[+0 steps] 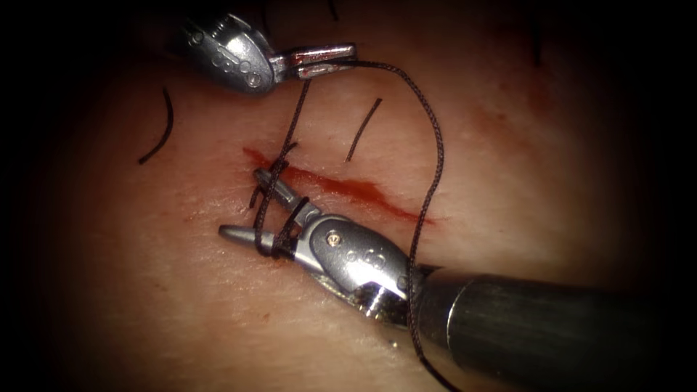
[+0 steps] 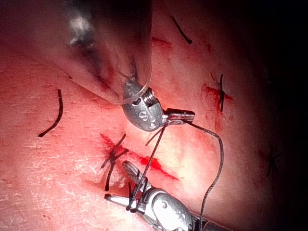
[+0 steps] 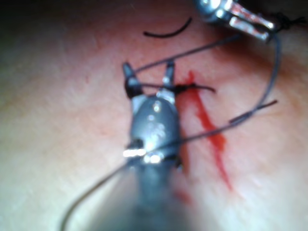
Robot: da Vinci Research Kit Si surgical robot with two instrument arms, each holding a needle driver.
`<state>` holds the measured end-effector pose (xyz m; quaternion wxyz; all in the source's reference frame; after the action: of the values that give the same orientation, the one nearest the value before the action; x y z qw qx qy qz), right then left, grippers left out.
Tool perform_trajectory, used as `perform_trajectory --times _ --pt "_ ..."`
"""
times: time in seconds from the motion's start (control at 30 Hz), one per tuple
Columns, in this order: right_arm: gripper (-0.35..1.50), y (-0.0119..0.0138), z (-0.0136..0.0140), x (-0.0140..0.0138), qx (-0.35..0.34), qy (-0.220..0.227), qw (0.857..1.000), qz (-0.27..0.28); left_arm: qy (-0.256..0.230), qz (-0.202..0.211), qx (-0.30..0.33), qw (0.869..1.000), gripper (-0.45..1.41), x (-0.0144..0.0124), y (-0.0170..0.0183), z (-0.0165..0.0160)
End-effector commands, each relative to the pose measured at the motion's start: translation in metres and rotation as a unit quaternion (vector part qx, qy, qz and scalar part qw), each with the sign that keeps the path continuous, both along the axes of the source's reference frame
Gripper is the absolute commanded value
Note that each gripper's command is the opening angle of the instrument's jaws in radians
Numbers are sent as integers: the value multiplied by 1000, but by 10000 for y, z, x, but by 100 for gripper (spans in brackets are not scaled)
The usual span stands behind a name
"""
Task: Wound Closure
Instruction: Wrap the thread counterclockwise again around the right gripper using the left gripper
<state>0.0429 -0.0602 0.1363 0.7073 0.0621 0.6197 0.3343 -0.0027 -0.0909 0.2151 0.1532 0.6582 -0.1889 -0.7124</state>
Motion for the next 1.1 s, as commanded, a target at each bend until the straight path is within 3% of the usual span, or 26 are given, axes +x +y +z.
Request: perform_trajectory --times 0.03,0.27,0.5,0.7,0.9,1.1 --pt "121 -2 4 5 0 1 1000 -1 -3 2 0 1000 -45 -9 -3 7" --pt "118 -1 -5 7 -10 16 1000 -7 -8 9 -10 1000 -45 -23 -11 38" --pt "116 8 -28 6 -65 34 997 21 -12 15 7 1000 -45 -23 -31 76" --pt "116 15 -32 -3 -83 27 995 55 -16 21 6 1000 -45 -17 -43 76" --pt "120 28 -35 -38 -98 2 988 118 -12 22 9 1000 -45 12 -57 70" --pt "123 30 -33 -48 -102 -8 985 141 -12 21 10 1000 -45 16 -66 69"
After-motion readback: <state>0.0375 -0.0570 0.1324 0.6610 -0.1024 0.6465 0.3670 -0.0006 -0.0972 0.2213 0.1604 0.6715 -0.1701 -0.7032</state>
